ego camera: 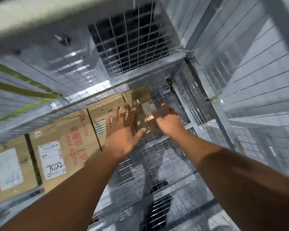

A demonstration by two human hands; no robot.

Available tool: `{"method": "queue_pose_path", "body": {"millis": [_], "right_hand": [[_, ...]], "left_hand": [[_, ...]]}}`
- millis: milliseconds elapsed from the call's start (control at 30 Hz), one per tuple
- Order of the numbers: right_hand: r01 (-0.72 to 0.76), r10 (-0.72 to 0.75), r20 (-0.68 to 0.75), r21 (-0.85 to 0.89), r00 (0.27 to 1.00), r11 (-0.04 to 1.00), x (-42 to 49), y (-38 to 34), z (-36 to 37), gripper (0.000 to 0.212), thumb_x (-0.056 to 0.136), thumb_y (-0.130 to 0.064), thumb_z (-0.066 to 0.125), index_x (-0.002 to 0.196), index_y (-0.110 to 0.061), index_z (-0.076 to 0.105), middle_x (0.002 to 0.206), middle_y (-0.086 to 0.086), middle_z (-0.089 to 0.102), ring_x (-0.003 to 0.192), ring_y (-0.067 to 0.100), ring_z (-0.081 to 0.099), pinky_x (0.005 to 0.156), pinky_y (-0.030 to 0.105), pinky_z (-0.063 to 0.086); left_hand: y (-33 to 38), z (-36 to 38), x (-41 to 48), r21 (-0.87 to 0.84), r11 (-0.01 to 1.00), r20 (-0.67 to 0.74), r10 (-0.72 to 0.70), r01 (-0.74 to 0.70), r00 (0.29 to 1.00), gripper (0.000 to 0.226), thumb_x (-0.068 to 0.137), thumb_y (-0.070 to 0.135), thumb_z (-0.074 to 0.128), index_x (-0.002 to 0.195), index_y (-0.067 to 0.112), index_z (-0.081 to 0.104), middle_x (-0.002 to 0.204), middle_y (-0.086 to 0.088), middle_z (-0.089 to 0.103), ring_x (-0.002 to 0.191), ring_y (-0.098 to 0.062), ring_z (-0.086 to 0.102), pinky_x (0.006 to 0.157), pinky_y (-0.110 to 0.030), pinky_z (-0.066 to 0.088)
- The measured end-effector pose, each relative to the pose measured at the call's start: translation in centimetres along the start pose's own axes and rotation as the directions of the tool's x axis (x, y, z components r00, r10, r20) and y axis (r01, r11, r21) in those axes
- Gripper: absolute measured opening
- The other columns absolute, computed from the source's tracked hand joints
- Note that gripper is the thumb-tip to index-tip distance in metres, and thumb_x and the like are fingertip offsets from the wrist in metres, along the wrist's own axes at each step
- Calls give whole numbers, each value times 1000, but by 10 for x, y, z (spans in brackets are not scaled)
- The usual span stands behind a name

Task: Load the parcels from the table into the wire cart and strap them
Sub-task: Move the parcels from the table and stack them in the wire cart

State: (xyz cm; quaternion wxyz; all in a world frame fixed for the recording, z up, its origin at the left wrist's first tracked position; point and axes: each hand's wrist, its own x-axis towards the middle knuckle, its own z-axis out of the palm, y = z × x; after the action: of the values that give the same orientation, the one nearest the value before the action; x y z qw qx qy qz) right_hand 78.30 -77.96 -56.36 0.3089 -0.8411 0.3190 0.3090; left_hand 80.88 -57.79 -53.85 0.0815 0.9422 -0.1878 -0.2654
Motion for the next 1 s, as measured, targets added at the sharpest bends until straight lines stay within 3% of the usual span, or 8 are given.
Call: {"method": "queue_pose_path", "body": {"millis": [67, 200, 300, 467, 533, 700, 833, 1000], "right_hand": [[11, -11, -22, 7, 1000, 1000, -43, -5, -16, 73, 100, -68, 32, 152, -18, 43, 156, 15, 41, 144, 37, 41, 114, 59, 39], [-6, 16, -58, 166, 998, 986, -149, -20, -51, 78, 98, -74, 35, 164, -37, 16, 171, 7, 22, 154, 32, 27, 122, 56, 29], [-19, 78, -151, 358, 985, 933, -249, -32, -80, 76, 100, -68, 43, 164, -34, 21, 171, 4, 24, 156, 28, 25, 124, 51, 25], [182, 93, -465, 513, 880, 839, -448, -48, -106, 60, 104, -47, 56, 157, -25, 41, 159, 0, 43, 147, 12, 37, 124, 33, 27], [193, 239, -537, 628, 809, 754, -529, -39, -97, 55, 103, -44, 58, 153, -26, 45, 153, -8, 46, 141, 1, 38, 121, 20, 27], [126, 675, -450, 873, 585, 472, -727, 13, -52, 59, 101, -54, 57, 155, -40, 39, 158, -19, 35, 148, 2, 30, 125, 37, 27], [53, 842, -469, 879, 266, 473, -873, 71, -7, 62, 100, -54, 56, 155, -29, 42, 156, -11, 41, 143, 3, 34, 119, 26, 27], [82, 933, -359, 930, -14, 359, -1009, 114, 70, 51, 101, -47, 59, 148, -33, 46, 144, -21, 46, 137, 3, 41, 111, 14, 30]], "left_hand": [[4, -28, -25, 2, 1000, 22, -20, 20, 1000, 83, 92, 84, 21, 161, 38, 22, 173, -4, -10, 152, -29, -27, 117, -56, -18], [16, -87, -93, -115, 993, 65, 23, -15, 998, 91, 92, 83, 23, 166, 34, 3, 174, 1, -3, 158, -28, -16, 125, -52, -11], [32, -141, -160, -212, 973, 59, 110, -96, 992, 91, 92, 83, 27, 166, 31, 16, 175, 1, 6, 161, -28, -1, 129, -50, 0], [63, -231, -279, -403, 878, 13, 286, -257, 958, 88, 89, 69, 40, 156, 13, 44, 163, -16, 40, 151, -36, 31, 124, -50, 24], [80, -253, -323, -440, 840, -16, 346, -317, 938, 79, 91, 62, 48, 147, 7, 52, 149, -24, 51, 138, -40, 45, 116, -53, 34], [143, -272, -426, -555, 753, 60, 461, -354, 885, 76, 91, 68, 54, 140, 10, 55, 144, -18, 54, 138, -38, 47, 116, -52, 37], [209, -239, -539, -503, 628, 157, 742, -593, 652, 68, 94, 59, 55, 143, 12, 55, 149, -15, 52, 143, -32, 41, 120, -48, 31], [260, -177, -685, -504, 502, 356, 862, -703, 361, 65, 95, 49, 65, 149, 15, 51, 156, -5, 45, 146, -22, 39, 121, -39, 31]]}}
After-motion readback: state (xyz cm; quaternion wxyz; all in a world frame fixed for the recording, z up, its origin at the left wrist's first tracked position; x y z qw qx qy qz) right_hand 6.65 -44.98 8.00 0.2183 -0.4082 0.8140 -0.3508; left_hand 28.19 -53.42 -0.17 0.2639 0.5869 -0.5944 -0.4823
